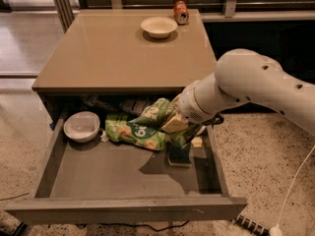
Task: Place green jalapeno chip bag into top drawer
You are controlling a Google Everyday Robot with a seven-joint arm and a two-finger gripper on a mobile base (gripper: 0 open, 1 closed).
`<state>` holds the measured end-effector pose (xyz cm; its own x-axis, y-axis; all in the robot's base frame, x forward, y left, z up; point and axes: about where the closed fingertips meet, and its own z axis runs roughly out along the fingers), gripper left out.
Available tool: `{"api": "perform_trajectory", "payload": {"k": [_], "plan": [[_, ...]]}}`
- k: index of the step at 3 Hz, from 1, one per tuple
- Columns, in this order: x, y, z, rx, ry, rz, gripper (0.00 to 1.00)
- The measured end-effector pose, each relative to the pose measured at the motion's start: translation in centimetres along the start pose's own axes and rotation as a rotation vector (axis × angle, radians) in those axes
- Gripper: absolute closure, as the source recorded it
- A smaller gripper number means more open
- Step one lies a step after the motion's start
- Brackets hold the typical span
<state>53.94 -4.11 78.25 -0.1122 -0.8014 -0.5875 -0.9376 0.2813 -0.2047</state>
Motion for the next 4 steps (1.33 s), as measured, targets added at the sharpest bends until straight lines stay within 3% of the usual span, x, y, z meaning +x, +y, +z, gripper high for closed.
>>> {"api": "perform_trajectory", "payload": {"k": [1,2,4], "plan": [[0.6,2.3,2.3,-0.075,0.002,-0.02,1.0],[0.6,2.3,2.3,-0.075,0.002,-0.02,1.0],[1.1,4.3,6.4,-0.163,-0.029,-0.016,1.0]]}}
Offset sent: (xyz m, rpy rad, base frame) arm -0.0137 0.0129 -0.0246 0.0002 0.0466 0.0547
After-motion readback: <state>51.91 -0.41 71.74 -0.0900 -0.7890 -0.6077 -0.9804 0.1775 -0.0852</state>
